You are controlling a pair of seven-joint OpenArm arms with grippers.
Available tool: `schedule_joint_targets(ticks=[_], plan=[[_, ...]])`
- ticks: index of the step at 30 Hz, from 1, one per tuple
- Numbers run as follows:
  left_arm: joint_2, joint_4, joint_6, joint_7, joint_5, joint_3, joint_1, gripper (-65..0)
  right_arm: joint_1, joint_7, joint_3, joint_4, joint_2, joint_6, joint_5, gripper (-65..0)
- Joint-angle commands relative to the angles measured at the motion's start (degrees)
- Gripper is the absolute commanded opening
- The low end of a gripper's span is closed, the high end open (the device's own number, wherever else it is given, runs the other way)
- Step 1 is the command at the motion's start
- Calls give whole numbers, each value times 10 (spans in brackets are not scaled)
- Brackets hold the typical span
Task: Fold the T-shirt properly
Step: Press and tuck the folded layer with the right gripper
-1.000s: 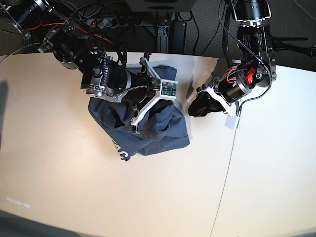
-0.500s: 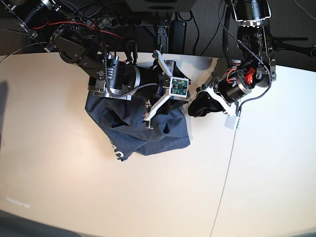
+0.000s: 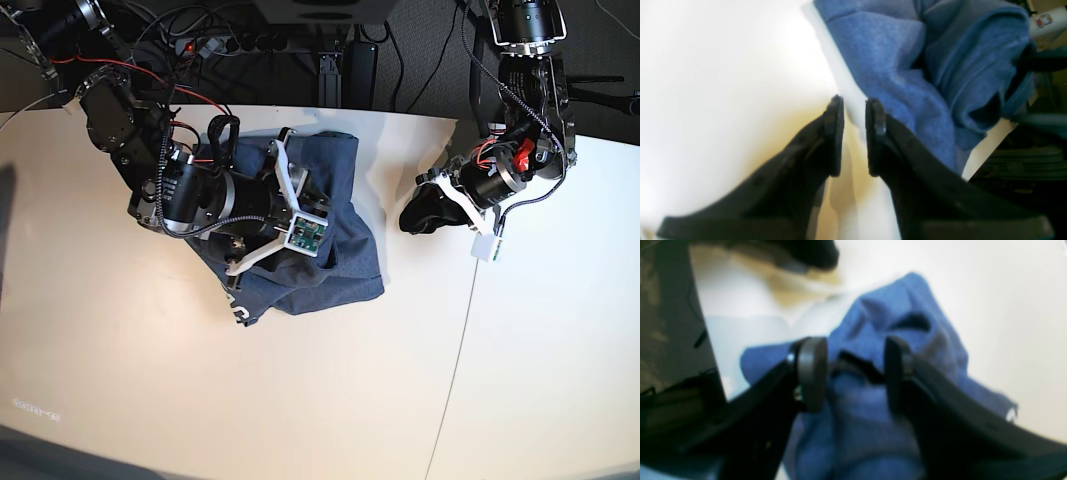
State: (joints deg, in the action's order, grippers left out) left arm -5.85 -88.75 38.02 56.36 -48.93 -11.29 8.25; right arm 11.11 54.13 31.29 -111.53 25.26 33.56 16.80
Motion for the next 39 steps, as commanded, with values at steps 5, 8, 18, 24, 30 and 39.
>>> schedule_joint_targets(ticks=[5, 8, 18, 24, 30, 39], plan=[[0, -11, 20, -7, -14, 0, -6, -499, 9, -1, -27, -16, 42, -12, 44, -352], [0, -11, 20, -8, -14, 0, -6, -499, 7, 21, -57, -21, 48, -11, 76, -320], [0, -11, 20, -8, -14, 0, -6, -499, -5, 27, -98, -21, 84, -7, 129, -320], [0, -11, 20, -8, -14, 0, -6, -499, -34, 23, -98, -11, 84, -7, 117, -321], [0, -11, 20, -7, -15, 0, -6, -499, -33, 22, -98, 14, 84, -7, 106, -321], [0, -11, 20, -7, -14, 0, -6, -499, -33, -17, -98, 14, 84, -8, 52, -650]])
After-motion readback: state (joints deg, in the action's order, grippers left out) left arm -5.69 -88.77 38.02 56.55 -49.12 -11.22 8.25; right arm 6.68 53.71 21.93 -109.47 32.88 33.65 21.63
